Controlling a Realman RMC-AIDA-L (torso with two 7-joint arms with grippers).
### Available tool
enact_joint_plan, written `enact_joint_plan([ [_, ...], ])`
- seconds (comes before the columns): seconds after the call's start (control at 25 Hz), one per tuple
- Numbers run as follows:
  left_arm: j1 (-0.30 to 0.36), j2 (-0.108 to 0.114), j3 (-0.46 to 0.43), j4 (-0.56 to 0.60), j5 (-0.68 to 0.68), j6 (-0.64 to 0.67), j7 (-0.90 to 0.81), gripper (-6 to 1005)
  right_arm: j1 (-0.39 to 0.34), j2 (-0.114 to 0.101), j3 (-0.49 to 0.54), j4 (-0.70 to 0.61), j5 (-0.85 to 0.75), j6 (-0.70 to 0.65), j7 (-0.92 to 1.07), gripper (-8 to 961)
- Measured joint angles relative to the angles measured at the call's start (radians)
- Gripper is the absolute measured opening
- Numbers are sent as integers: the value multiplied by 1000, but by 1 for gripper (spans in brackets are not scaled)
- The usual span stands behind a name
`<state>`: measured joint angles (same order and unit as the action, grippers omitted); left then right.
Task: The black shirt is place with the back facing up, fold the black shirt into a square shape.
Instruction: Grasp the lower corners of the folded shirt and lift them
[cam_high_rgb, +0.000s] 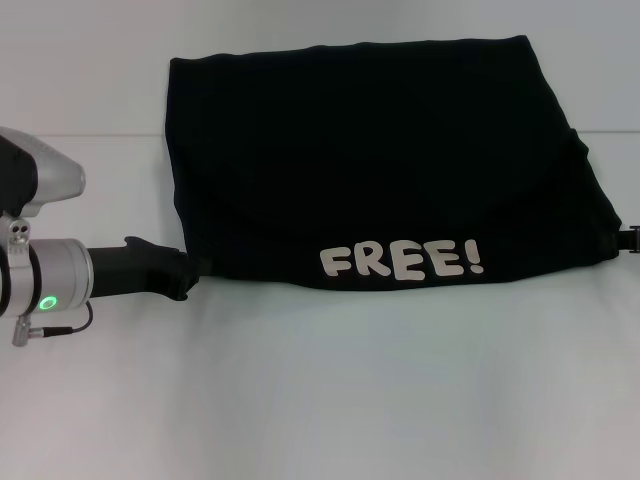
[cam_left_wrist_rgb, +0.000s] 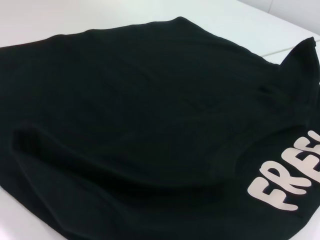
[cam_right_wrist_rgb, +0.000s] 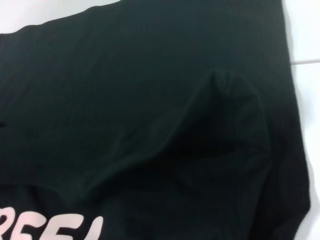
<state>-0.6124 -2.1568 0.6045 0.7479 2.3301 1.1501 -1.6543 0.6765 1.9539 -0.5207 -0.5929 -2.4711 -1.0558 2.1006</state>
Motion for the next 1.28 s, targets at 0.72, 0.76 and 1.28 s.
enact_joint_plan([
  [0.72, 3, -2, 0, -1, 0, -8, -1, -1, -14, 0, 5, 2, 42, 35, -28, 26],
  [0.76, 3, -2, 0, -1, 0, -8, -1, -1, -14, 0, 5, 1, 42, 31, -28, 35],
  [1.28, 1, -3, 13, -2, 0, -8, -1, -2, -13, -14, -6, -15, 35, -26, -22, 177],
])
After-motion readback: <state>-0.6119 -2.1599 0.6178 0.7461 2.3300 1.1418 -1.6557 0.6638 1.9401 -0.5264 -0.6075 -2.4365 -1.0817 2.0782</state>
